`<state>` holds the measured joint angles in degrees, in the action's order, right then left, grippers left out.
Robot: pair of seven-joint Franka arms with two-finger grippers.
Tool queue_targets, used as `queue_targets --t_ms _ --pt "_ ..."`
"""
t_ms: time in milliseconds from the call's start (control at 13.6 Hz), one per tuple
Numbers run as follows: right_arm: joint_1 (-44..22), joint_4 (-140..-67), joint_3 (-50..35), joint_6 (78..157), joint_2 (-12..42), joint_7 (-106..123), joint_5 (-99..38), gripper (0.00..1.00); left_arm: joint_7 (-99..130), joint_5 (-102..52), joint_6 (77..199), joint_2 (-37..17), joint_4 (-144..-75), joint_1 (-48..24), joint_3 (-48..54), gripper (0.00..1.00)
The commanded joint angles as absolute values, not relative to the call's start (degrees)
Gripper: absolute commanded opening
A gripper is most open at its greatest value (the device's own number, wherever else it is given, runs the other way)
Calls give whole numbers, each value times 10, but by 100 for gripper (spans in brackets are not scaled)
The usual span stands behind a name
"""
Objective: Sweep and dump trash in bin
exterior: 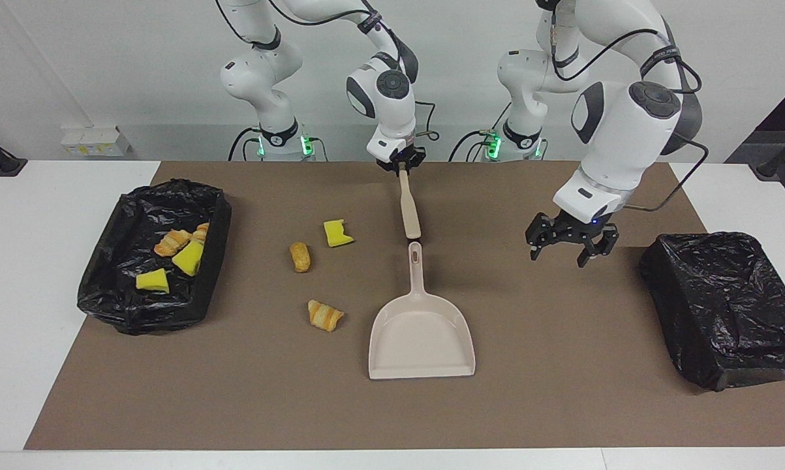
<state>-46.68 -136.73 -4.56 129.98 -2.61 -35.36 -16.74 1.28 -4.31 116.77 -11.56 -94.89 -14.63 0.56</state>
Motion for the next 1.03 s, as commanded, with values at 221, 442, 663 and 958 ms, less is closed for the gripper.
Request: queue_targets --t_ms 221,442,663,958 --pt "-438 -1315 -35 1207 -64 -366 -168 0 44 -67 1262 -160 -955 -201 -3 100" --pt "-366 -1312 -36 1136 -113 -331 -155 0 72 -67 1284 -172 -955 -227 -3 100" --pt "-315 -1313 -37 1078 -141 -287 -111 0 74 -68 1288 -178 -956 -237 -3 100" --pt "-217 -1297 -37 1028 -162 -172 -66 0 126 -68 1302 -201 -964 -277 -4 100"
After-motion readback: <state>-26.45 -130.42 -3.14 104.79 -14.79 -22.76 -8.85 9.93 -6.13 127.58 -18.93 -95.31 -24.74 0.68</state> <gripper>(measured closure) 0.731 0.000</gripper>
